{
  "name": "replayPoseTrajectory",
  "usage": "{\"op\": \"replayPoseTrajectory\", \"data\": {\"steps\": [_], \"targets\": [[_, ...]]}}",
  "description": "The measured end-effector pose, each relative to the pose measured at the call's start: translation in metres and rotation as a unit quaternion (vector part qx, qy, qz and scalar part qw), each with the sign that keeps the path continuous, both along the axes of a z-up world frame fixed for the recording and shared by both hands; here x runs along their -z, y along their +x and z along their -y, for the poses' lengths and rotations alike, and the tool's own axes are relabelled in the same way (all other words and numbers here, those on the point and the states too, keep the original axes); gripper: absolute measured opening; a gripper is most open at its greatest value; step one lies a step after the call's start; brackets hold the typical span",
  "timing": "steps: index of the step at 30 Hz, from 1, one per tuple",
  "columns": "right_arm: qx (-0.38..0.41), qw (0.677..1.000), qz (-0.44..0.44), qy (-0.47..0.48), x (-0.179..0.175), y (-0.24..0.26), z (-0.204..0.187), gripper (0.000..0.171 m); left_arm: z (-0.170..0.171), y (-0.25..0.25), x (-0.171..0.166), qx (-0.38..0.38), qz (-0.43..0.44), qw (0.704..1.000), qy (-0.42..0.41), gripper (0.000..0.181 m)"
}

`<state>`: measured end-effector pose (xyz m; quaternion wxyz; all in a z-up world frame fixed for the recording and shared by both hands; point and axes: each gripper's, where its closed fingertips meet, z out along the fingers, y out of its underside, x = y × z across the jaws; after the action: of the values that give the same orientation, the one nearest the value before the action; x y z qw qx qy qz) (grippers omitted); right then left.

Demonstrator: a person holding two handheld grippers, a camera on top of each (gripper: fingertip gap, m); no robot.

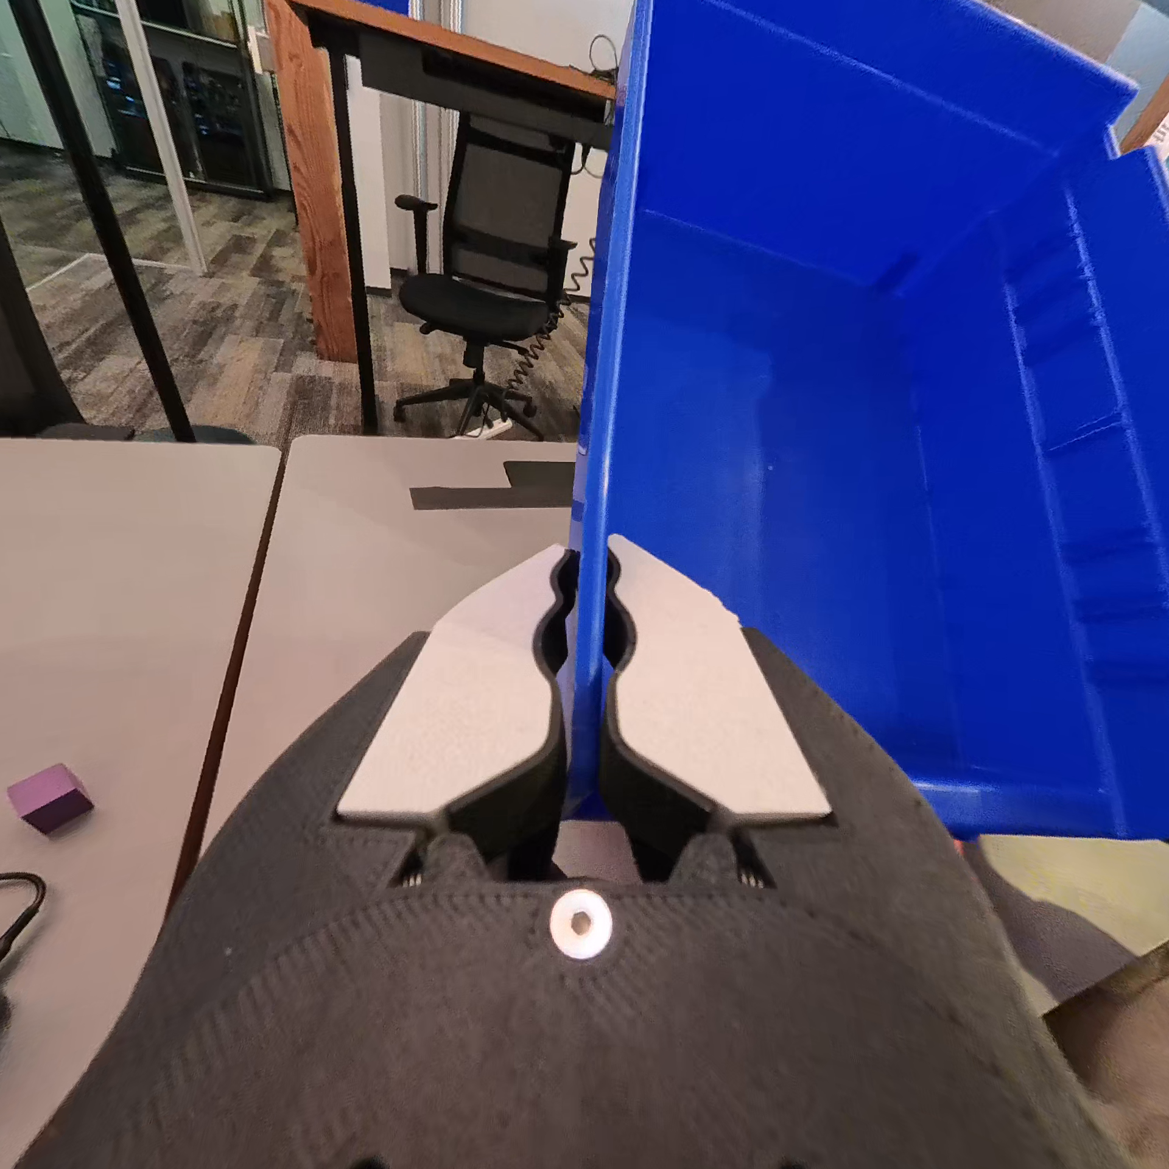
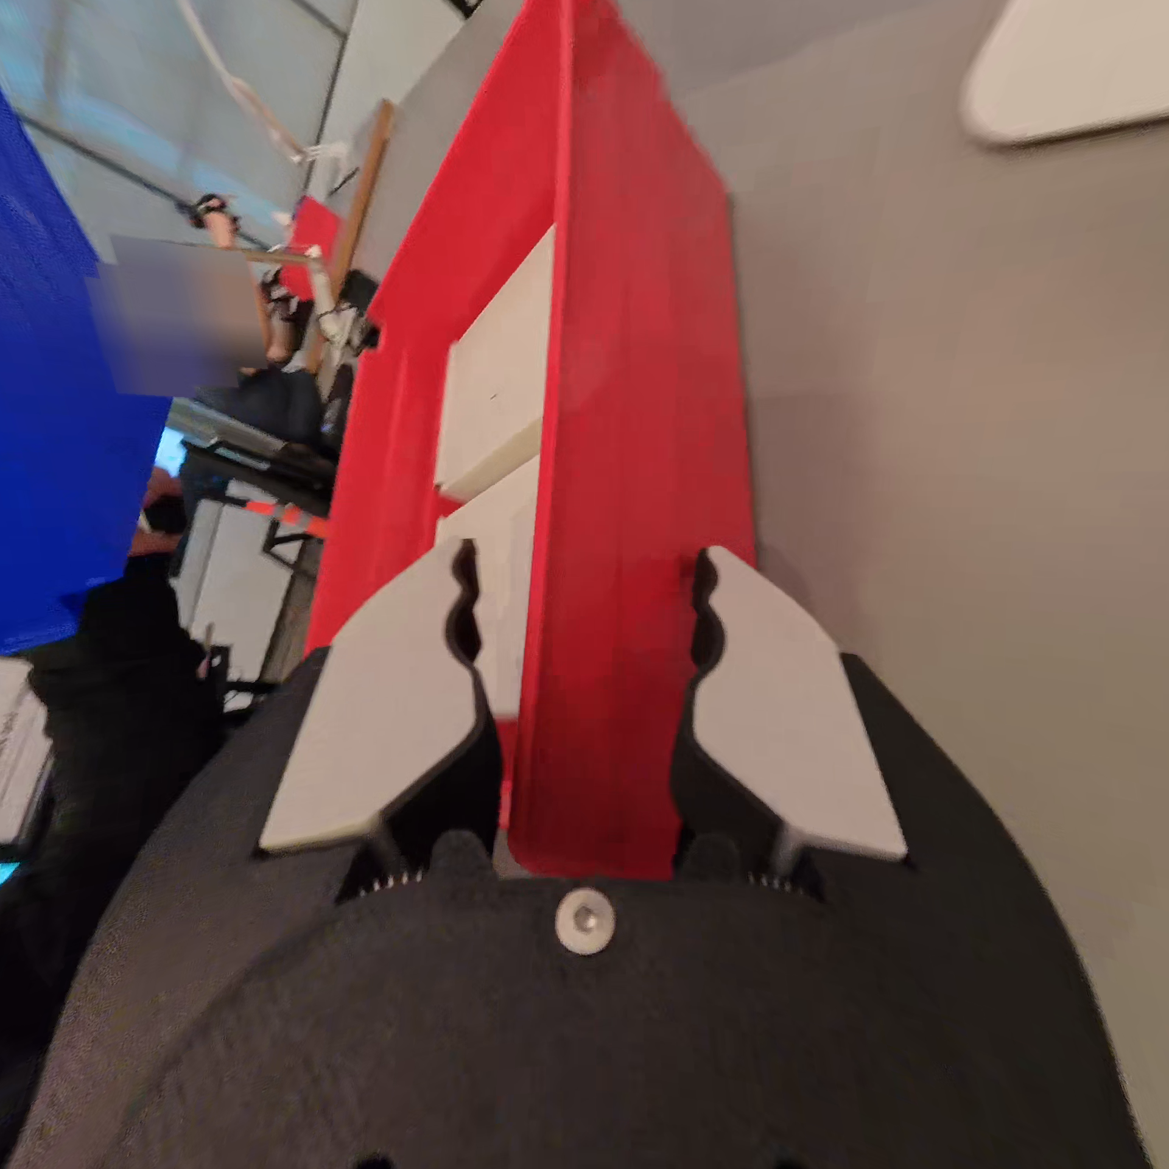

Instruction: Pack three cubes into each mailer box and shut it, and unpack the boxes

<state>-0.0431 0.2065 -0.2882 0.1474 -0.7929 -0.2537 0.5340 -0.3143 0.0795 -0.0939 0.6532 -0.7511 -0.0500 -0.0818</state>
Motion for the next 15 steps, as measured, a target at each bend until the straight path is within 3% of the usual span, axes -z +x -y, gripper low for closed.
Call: {"op": "replayPoseTrajectory", "data": {"steps": [1, 3, 5, 8, 12, 15], "targets": [[-0.025, 1.0, -0.006, -0.004, -0.002, -0.006, 0.013, 0.075, 0.0, 0.003, -0.004, -0.001, -0.003, 1.0, 0.0, 0.006], [-0.06, 0.998, -0.012, -0.011, -0.01, -0.011, 0.035, 0.09, -0.002, 0.011, -0.009, 0.001, -0.002, 1.0, -0.001, 0.006], [-0.067, 0.997, -0.037, 0.003, -0.027, -0.009, 0.044, 0.095, -0.008, 0.026, -0.011, 0.01, 0.005, 1.0, -0.002, 0.006], [-0.015, 0.993, -0.087, 0.074, -0.065, 0.017, 0.029, 0.11, -0.024, 0.064, -0.012, 0.038, 0.016, 0.999, -0.003, 0.006], [0.081, 0.958, -0.229, 0.154, -0.153, 0.105, 0.003, 0.101, -0.059, 0.153, -0.008, 0.098, 0.031, 0.995, 0.0, 0.006], [0.147, 0.92, -0.275, 0.239, -0.204, 0.198, -0.005, 0.098, -0.087, 0.233, 0.005, 0.148, 0.038, 0.988, -0.019, 0.007]]}}
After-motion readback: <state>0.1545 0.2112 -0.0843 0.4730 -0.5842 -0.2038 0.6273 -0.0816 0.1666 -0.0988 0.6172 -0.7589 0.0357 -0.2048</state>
